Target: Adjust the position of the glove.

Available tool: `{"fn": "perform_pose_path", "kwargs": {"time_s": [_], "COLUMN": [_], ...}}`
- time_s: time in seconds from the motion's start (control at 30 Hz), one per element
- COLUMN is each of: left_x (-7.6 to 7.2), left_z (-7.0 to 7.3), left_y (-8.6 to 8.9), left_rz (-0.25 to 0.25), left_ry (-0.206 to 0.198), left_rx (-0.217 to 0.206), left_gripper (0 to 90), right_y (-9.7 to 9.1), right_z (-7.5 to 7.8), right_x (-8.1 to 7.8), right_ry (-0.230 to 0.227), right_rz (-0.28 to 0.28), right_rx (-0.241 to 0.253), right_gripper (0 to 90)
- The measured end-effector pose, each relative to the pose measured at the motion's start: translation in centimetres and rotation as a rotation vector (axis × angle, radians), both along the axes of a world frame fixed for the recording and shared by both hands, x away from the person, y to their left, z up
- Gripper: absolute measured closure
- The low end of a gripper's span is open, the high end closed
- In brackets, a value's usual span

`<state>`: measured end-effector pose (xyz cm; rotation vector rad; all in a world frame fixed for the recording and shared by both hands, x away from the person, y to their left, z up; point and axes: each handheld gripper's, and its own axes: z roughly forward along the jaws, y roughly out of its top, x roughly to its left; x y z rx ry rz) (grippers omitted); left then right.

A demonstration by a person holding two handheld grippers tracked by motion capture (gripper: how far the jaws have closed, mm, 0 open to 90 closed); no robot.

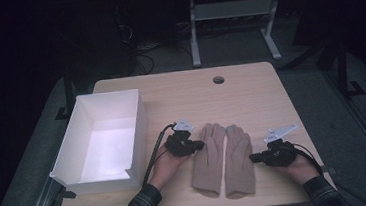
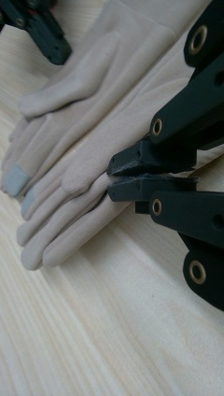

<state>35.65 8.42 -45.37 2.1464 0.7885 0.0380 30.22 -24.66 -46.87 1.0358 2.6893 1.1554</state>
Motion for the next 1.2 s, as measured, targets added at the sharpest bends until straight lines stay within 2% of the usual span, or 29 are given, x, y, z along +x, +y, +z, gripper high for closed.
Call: {"fn": "perform_pose_path", "kwargs": {"time_s": [0.3,0.43,0.5,0.57,0.9,1.2], "left_x": [0.5,0.7,0.7,0.6,0.5,0.3], "left_z": [1.1,1.7,2.0,2.3,3.1,2.6], "left_y": [0.5,0.3,0.0,-0.2,-1.6,-3.6], "left_rz": [0.011,0.000,-0.006,-0.023,-0.054,-0.080], "left_ry": [0.006,0.010,0.014,0.005,0.003,0.019], "left_rx": [-0.084,-0.115,-0.146,-0.137,-0.157,-0.143], "left_gripper": [86.0,86.2,87.4,87.4,87.6,87.6], "right_y": [1.7,2.3,2.7,3.2,6.3,7.5], "right_z": [-0.1,0.0,0.0,0.0,-0.1,-0.3], "right_x": [0.3,0.4,0.5,0.7,1.6,1.7], "right_ry": [0.007,0.008,0.006,0.000,-0.009,-0.009], "right_rz": [0.032,0.042,0.045,0.053,0.094,0.102], "right_rx": [0.020,0.014,0.016,0.017,0.029,0.039], "right_gripper": [89.8,89.8,89.8,89.8,89.9,89.9]}}
